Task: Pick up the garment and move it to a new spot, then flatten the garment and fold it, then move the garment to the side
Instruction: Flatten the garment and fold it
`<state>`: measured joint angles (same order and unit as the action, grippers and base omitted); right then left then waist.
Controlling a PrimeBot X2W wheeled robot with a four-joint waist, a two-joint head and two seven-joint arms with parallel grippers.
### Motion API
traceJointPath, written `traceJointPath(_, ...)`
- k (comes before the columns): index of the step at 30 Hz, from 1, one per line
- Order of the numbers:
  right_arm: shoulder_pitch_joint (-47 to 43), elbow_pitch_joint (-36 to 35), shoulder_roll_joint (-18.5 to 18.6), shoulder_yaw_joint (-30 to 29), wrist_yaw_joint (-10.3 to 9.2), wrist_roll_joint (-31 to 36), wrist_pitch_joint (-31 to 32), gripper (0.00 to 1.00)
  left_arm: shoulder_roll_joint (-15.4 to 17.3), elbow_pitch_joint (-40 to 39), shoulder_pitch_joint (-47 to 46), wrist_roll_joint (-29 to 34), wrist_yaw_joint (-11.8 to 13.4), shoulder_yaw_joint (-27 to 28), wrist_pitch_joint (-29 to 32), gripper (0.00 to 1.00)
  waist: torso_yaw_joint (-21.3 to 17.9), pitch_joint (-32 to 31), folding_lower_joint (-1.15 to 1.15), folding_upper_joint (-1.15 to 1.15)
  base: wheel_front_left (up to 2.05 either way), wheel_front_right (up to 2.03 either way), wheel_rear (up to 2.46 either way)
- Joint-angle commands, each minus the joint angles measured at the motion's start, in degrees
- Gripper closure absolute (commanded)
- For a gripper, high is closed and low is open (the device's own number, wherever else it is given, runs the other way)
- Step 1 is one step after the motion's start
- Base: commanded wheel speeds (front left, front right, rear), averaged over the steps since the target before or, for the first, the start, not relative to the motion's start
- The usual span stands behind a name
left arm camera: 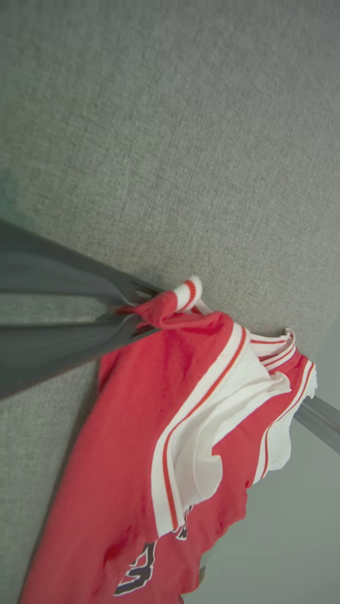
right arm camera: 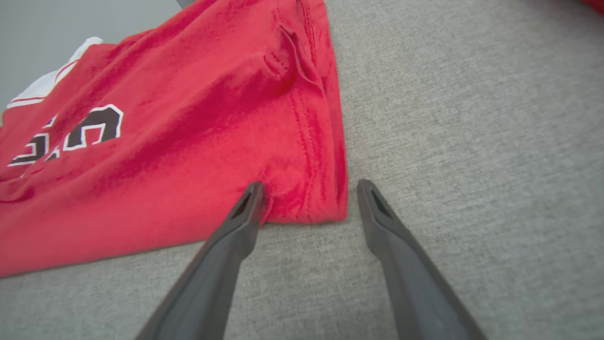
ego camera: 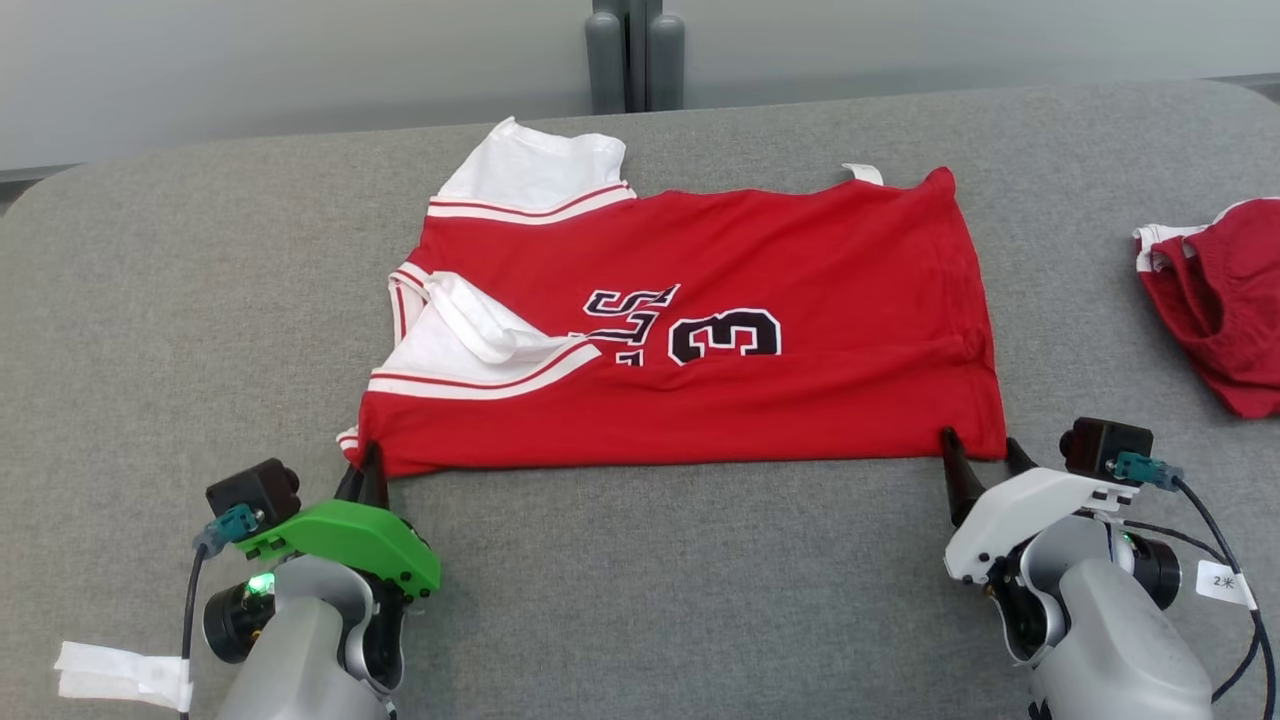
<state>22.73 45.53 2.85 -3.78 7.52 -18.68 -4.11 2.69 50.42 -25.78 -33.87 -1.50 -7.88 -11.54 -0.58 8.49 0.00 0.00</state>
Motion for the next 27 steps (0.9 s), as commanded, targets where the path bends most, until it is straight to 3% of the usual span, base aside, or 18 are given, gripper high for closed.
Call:
traceJointPath(1, 0.75, 1.47, 0.04, 0.92, -0.08, -0.81, 0.34, 0.0, 0.44, 0.16, 0.68, -0.52, 0.33, -0.16, -0.38, 1.0, 0.15, -0.23, 0.0, 0.0, 0.0, 0.0, 0.0)
traceJointPath(2, 1.05, 2.28, 0.04, 1.4, -0.08, -1.14, 0.44, 0.02, 0.43, 0.22, 0.77, -0.61, 0.37, -0.29, -0.54, 1.0, 0.17, -0.33, 0.0, 0.0, 0.0, 0.0, 0.0)
traceJointPath(3, 1.37, 3.23, 0.04, 1.88, -0.08, -1.4, 0.34, 0.21, 0.43, 0.28, 0.97, -0.77, 0.41, -0.45, -0.72, 1.0, 0.17, -0.49, 0.0, 0.0, 0.0, 0.0, 0.0)
traceJointPath(4, 1.62, 3.96, 0.04, 2.14, -0.08, -1.57, 0.05, 0.56, 0.42, 0.26, 1.11, -0.76, 0.45, -0.58, -0.83, 1.0, 0.16, -0.63, 0.0, 0.0, 0.0, 0.0, 0.0)
traceJointPath(5, 1.92, 4.6, 0.02, 2.46, -0.08, -1.83, -0.24, 0.71, 0.43, 0.07, 1.29, -0.81, 0.36, -0.72, -1.1, 1.0, 0.13, -0.81, 0.0, 0.0, 0.0, 0.0, 0.0)
traceJointPath(6, 2.14, 4.97, 0.0, 2.66, -0.08, -2.05, -0.64, 0.93, 0.42, -0.19, 1.48, -0.83, 0.21, -0.81, -1.34, 1.0, 0.09, -0.99, 0.0, 0.0, 0.0, 0.0, 0.0)
traceJointPath(7, 2.39, 5.19, 0.03, 2.86, -0.08, -2.44, -1.09, 1.0, 0.42, -0.64, 1.72, -0.88, -0.09, -0.93, -1.58, 1.0, 0.03, -1.21, 0.0, 0.0, 0.0, 0.0, 0.0)
traceJointPath(12, 3.63, 3.89, 0.17, 1.96, -0.08, -2.77, -3.06, 1.0, 0.61, -3.92, 2.36, -0.4, -0.31, -0.87, -2.74, 1.0, -0.29, -2.37, 0.0, 0.0, 0.0, 0.0, 0.0)
traceJointPath(17, 1.36, -1.76, 0.4, -0.21, -0.09, -4.55, -2.49, 1.0, 1.34, -11.96, 4.55, 0.48, -0.03, -0.69, -3.29, 1.0, -0.24, -4.15, 0.0, 0.0, 0.0, 0.0, 0.0)
traceJointPath(23, -7.49, -11.56, 1.21, -0.77, -0.09, -5.95, 4.6, 1.0, 2.64, -26.77, 13.66, 1.49, 1.85, -2.21, -0.89, 1.0, 0.19, -5.92, 0.0, 0.0, 0.0, 0.0, 0.0)
traceJointPath(27, -15.37, -18.8, 1.06, -1.31, -0.09, -6.07, 9.28, 1.0, 3.04, -38.29, 22.62, 1.23, 4.5, -3.54, 3.79, 1.0, 0.78, -6.65, 0.0, 0.0, 0.0, 0.0, 0.0)
